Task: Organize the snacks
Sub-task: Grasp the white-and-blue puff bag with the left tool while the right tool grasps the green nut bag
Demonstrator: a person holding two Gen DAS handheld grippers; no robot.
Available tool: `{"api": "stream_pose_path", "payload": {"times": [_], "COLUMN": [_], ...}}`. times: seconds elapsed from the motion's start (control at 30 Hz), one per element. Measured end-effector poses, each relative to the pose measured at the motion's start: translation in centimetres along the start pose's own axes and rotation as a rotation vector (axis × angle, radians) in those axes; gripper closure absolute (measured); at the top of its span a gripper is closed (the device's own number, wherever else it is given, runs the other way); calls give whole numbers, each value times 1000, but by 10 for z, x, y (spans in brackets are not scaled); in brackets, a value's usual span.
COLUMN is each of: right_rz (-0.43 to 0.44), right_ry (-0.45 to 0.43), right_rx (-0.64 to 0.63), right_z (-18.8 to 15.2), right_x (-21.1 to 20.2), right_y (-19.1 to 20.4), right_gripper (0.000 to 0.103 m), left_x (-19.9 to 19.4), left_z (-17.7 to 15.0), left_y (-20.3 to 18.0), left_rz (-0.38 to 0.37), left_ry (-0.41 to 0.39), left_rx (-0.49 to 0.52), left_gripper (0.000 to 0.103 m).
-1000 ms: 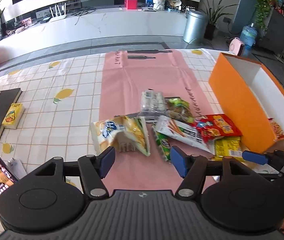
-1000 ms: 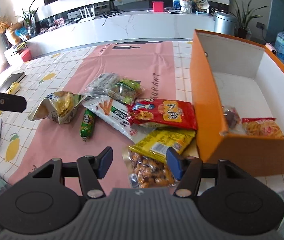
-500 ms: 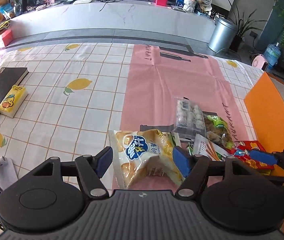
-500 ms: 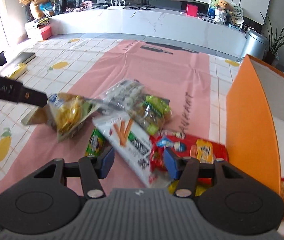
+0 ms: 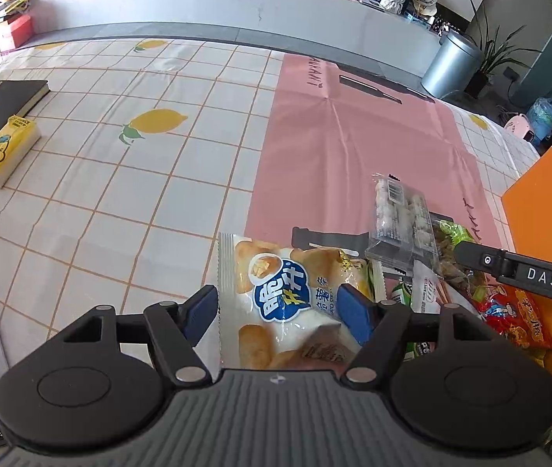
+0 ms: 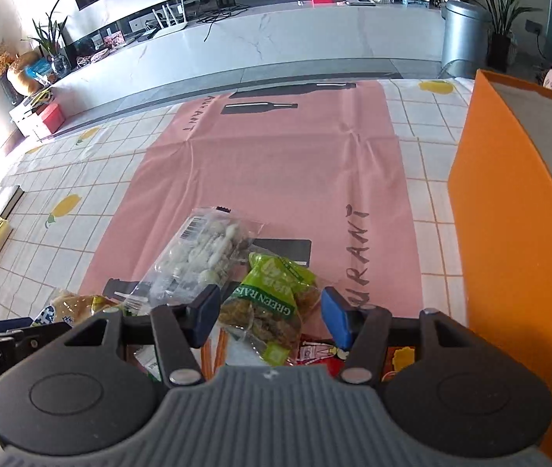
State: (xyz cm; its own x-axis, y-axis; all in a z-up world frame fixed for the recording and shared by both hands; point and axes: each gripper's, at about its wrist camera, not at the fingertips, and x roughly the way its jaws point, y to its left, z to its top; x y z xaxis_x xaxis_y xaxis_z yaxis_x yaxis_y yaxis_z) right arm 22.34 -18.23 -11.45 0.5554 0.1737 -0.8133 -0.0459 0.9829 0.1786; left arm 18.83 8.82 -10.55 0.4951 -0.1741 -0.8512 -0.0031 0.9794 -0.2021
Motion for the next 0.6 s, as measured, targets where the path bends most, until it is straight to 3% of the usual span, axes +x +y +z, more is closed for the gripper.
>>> {"api": "stream_pose_path", "payload": {"times": [0.4, 0.6], "right_rz": [39, 37], "right_ry": [44, 48], "right_rx": [47, 46], "right_z": [-3, -3], "right_x": [16, 20], "right_y": [-4, -4], "right_gripper": [54, 56], "left_x": [9, 14], "left_z": [-5, -6], "left_y": [3, 2], "left_rz": [-37, -83], "left_ry": [23, 40], "left_rx": [-56, -71], "left_gripper": [20, 31]}}
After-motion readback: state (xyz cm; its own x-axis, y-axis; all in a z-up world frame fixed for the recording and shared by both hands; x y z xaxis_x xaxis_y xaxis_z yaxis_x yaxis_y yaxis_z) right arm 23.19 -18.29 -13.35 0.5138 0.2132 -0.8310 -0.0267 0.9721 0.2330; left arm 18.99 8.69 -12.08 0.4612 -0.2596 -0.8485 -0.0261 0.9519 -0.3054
